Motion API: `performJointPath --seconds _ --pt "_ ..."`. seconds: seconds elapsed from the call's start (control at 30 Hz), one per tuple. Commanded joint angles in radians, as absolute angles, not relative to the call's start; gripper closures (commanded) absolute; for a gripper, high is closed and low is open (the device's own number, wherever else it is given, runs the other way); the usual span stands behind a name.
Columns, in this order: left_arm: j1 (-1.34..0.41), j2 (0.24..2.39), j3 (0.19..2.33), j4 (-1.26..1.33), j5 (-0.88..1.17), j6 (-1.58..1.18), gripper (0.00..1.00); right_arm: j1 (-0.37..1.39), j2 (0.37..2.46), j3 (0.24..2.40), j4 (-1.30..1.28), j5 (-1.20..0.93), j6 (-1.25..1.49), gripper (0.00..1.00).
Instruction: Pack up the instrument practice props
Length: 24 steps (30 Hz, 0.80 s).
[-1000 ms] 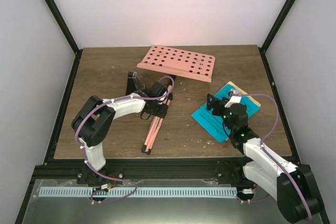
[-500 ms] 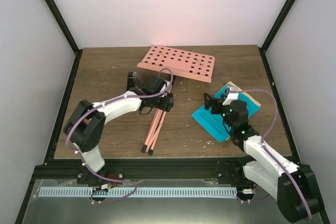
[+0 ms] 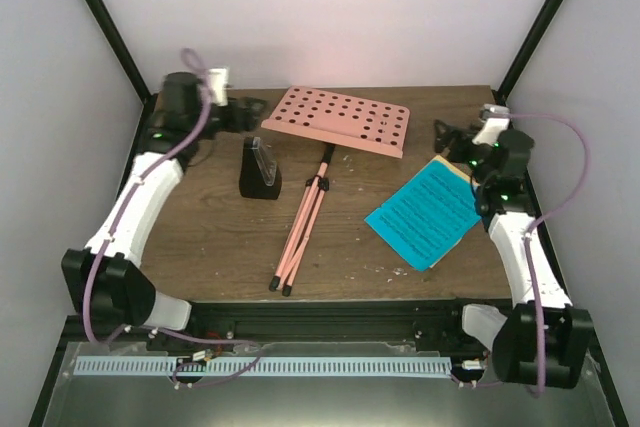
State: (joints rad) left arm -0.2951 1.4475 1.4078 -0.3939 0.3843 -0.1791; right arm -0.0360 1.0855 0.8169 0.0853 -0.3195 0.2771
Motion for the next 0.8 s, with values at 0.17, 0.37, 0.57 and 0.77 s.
performJointPath --seconds 0.17,0.37,0.57,0.77 --pt "0.308 1.237 0.987 -0.237 0.433 -0.347 0.13 -0.287 0.96 0.548 0.247 -0.279 0.327 0.0" --pt "0.316 1.177 0.618 0.157 0.274 -0.33 0.12 -0.267 0.914 0.26 0.612 -0.258 0.318 0.0" --pt "0.25 1.245 0.423 0.533 0.288 -0.221 0.12 -0.161 1.026 0.131 0.925 -0.179 0.144 0.0" --pt "0.221 1.37 0.395 0.765 0.284 -0.162 0.11 -0.153 1.23 0.109 1.172 -0.235 0.089 0.0"
